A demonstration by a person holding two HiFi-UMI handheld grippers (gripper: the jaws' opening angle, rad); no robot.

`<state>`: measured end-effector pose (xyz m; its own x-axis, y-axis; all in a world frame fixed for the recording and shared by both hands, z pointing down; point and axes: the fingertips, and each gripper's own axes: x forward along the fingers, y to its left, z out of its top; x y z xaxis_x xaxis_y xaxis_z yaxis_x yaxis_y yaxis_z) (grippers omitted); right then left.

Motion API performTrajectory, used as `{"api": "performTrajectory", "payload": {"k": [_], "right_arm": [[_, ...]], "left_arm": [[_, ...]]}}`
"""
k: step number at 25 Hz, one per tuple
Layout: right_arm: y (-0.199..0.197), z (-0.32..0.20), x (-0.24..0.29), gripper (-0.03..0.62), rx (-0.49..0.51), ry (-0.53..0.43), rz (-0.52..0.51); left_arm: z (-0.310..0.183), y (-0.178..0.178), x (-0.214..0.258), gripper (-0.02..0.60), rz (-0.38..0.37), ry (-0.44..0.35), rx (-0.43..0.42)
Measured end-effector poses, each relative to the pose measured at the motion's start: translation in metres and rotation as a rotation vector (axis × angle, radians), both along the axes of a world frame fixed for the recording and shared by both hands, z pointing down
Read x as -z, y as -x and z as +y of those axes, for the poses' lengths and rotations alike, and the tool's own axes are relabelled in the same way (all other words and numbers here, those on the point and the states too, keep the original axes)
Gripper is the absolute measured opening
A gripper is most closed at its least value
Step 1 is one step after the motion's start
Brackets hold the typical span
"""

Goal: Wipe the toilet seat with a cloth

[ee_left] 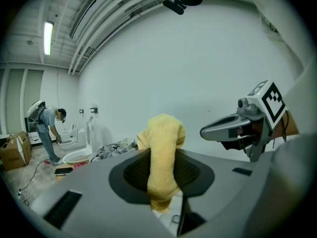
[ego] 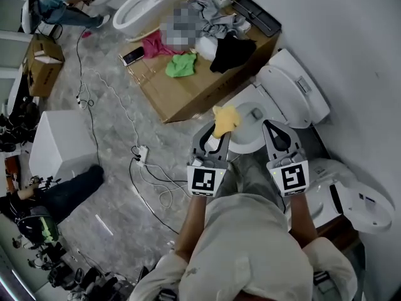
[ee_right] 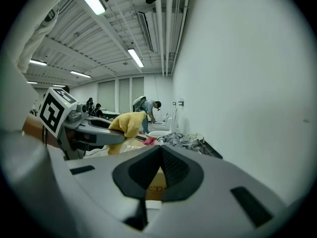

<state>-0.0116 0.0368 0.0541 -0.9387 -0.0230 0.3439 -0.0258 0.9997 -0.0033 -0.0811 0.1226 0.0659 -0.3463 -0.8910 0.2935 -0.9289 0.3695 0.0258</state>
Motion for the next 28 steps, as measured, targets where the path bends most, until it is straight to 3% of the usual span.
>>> {"api": "performTrajectory", "payload": {"k": [9, 19, 28], "right_arm": [[0.019, -0.029, -0.052, 0.007, -0.132, -0.001, -0.013], [0.029, -0.034, -0.138, 0.008, -0.291, -0.014, 0.051], [0.034, -0.032, -0.215, 0.008, -0.387, 0.019, 0.101]], "left_arm": [[-0.025, 0.033, -0.045, 0.120, 0.033, -0.045, -0.022], [-0.048, 0.051, -0.139, 0.118, 0.100, -0.056, -0.142], [-0.053, 0.059, -0.223, 0.118, 0.116, 0.015, -0.253]]}}
